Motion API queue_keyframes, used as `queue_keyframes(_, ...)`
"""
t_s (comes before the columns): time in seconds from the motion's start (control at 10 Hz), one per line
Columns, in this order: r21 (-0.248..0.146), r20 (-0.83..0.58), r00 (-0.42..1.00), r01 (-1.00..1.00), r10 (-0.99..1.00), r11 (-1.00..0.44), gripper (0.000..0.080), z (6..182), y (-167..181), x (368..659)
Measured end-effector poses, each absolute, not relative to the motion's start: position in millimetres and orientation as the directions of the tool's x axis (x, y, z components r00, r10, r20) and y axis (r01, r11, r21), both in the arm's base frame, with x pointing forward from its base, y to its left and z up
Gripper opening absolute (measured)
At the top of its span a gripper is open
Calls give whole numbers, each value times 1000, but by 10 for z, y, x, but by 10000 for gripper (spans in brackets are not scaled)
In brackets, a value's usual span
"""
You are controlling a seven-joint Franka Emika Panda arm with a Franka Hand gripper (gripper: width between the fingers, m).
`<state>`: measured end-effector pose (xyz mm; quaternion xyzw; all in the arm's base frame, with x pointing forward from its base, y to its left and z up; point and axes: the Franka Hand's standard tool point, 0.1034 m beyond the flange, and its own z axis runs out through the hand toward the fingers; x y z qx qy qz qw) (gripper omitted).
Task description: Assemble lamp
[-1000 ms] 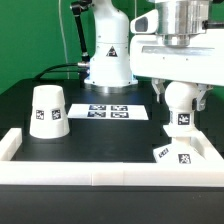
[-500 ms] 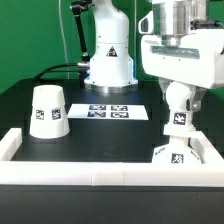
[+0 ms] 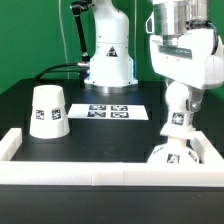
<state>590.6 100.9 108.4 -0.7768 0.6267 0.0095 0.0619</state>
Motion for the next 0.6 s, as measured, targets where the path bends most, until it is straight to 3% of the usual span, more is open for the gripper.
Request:
queue_keyframes(0.1,-85,-92,223,-973,-970,-216,672,1083,1015,5904)
queue_keyframes(0.2,-85,-91,229,-971,-969,-221,694,1083,1023,5903)
queue_keyframes(0.6,-84,-55,447,-893,-893,-442,699,1146,1255,5701)
